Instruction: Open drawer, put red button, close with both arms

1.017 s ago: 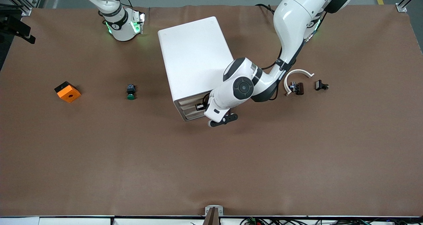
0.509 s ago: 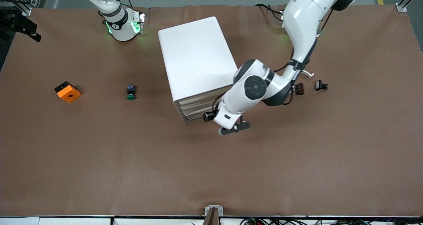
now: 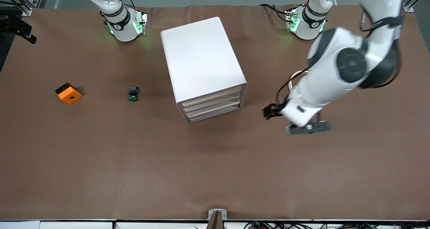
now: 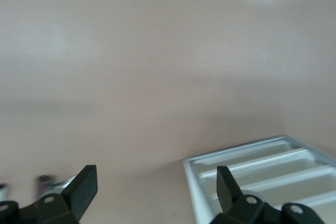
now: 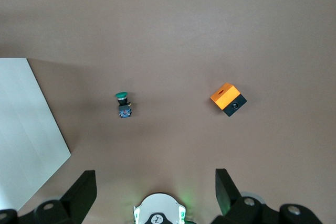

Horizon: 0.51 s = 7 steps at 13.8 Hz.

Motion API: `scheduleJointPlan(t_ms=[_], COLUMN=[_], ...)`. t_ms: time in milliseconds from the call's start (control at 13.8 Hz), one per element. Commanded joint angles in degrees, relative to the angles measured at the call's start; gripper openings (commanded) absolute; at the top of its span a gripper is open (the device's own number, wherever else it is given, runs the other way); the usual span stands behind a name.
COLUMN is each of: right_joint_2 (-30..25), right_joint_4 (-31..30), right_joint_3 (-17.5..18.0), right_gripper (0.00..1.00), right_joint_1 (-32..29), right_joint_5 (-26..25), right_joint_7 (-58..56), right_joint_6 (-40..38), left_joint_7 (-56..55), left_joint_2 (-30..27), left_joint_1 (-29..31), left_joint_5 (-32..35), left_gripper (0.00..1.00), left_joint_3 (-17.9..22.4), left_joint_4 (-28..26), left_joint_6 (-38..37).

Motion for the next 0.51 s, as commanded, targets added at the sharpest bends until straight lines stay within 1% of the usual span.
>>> scheduleJointPlan(t_ms=[0,145,218,291,436], right_joint_2=[-1.5,-1.5,-1.5,-1.5,-1.5], right_joint_4=[-1.5,-1.5,-1.5,-1.5,-1.5], right_joint_3=[-0.7,-0.7,-0.7,-0.7,-0.6], right_gripper=[1.0,1.0,1.0,1.0,1.0], right_joint_1=[1.3,1.3,1.3,1.3,1.5], right_joint_5=[0.9,0.9,0.9,1.0,1.0], right_joint_7=[-0.1,-0.1,-0.1,-0.1,-0.1], right_joint_6=[0.9,1.0,1.1,1.1,1.0], left_joint_7=[7.0,13.6,16.3,17.8,19.0], left_joint_2=[-5.7,-8.9,-10.8,-13.1,-15.9], left_joint_1=[5.7,10.6,12.8,14.7,17.8], left_joint_5=[1.3,1.3,1.3,1.4,2.8], left_gripper=[1.0,1.0,1.0,1.0,1.0], left_joint_3=[-0.1,-0.2,-0.2,-0.2,-0.3], left_joint_4=[-2.4,-3.3,-4.7,-6.4,-8.0], left_joint_6=[-5.3,-8.4,-8.8,-8.8,-8.8])
